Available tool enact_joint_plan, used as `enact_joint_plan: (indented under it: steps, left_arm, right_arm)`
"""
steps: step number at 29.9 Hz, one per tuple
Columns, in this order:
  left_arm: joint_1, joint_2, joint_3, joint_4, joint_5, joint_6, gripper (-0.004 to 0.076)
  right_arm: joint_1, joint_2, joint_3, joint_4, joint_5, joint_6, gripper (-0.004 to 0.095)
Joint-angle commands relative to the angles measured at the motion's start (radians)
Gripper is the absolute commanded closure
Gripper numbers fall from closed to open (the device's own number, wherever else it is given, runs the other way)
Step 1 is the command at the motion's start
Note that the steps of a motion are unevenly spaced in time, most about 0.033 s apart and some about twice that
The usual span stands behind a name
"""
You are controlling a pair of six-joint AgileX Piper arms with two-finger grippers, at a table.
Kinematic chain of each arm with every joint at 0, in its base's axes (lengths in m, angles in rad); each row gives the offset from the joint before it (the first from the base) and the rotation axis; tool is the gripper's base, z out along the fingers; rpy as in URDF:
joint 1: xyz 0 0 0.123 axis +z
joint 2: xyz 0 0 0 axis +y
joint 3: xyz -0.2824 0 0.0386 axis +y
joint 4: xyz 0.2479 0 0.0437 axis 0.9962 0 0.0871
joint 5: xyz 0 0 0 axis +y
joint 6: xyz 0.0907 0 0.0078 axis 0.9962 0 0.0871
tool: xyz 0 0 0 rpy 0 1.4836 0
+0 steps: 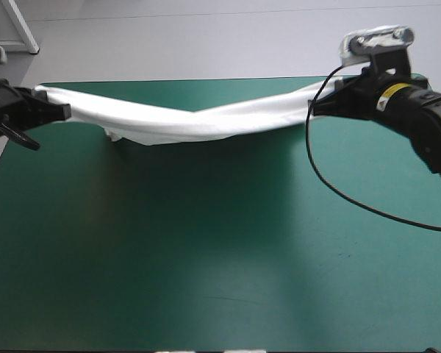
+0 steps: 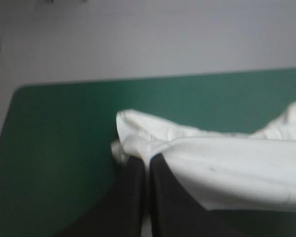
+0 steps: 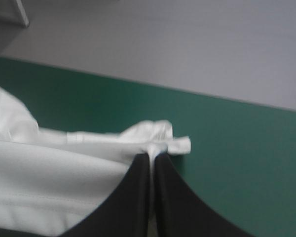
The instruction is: Fold the cloth
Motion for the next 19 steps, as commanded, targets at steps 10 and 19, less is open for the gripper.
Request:
enact_joint_plan:
  steps: [10, 19]
  left_arm:
    - [-0.004, -0.028, -0.433, 0.067, -0.245, 0.043, 0.0733]
    - [-0.004, -0.004, -0.497, 0.078, -0.340, 0.138, 0.0733]
  right_arm:
    - [-0.002, -0.038, -0.545, -0.105, -0.064, -0.041, 0.0926]
    - [-0.002, -0.008, -0.616, -0.086, -0.156, -0.055, 0.0927]
